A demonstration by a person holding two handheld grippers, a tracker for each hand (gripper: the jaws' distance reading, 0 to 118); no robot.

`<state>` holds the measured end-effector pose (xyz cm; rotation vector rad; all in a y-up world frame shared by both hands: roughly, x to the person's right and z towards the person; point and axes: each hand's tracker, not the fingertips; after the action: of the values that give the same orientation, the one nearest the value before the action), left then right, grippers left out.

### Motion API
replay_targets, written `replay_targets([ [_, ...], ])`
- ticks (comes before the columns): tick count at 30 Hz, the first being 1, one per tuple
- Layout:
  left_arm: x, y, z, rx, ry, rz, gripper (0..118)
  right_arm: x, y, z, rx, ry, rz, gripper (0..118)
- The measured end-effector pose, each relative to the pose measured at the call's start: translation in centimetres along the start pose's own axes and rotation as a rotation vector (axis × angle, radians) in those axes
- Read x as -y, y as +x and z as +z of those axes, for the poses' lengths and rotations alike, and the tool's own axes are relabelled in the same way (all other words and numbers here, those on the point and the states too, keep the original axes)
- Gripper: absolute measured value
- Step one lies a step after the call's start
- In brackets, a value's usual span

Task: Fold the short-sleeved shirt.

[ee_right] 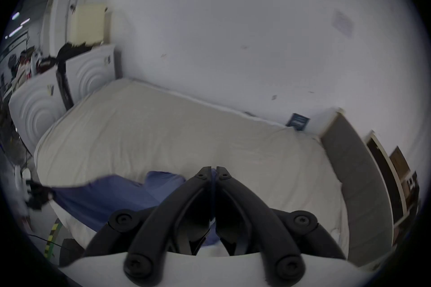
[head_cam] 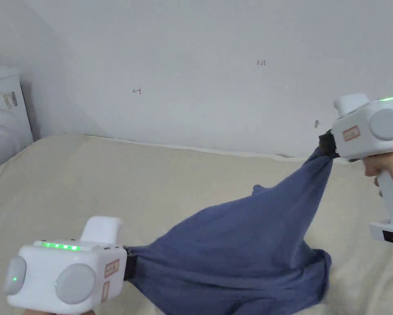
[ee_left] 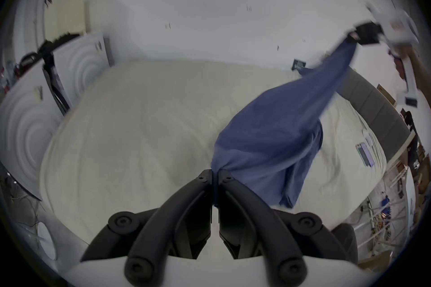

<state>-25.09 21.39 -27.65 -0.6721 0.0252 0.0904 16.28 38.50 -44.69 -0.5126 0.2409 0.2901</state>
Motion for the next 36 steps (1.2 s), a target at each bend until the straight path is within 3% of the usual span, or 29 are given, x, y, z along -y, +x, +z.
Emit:
replay_targets([
  [6, -5.5, -0.8, 3.2, -0.064, 0.118, -0.017, 3, 5.0, 8.2, 10.5, 0.101, 0.110, -0.154, 3],
  [10, -9.4, -1.5, 4.6, -0.101, 0.154, 0.012, 3, 7.9, 10.3, 14.7, 0.124, 0.194, -0.272, 3],
  [12, -10.5, -1.4, 5.4, -0.109, 0.195, 0.020, 3, 8.6, 10.8, 15.8, 0.088, 0.216, -0.312, 3],
  [17, -11.2, -1.4, 5.9, -0.142, 0.289, -0.006, 3, 8.0, 10.0, 17.3, 0.110, 0.266, -0.294, 3],
  [21, -15.9, -1.3, 10.0, -0.146, 0.277, 0.022, 3, 6.7, 9.3, 17.9, 0.100, 0.303, -0.296, 3],
  [29, -16.6, -1.8, 10.7, -0.305, 0.396, -0.053, 3, 4.1, 8.5, 17.8, 0.103, 0.343, -0.273, 3],
  [30, -16.3, -1.6, 10.3, -0.224, 0.352, -0.021, 3, 3.8, 8.4, 17.7, 0.110, 0.351, -0.265, 3],
  [36, -18.9, -1.1, 11.5, -0.223, 0.363, 0.017, 3, 1.7, 8.5, 16.6, 0.136, 0.374, -0.258, 3],
])
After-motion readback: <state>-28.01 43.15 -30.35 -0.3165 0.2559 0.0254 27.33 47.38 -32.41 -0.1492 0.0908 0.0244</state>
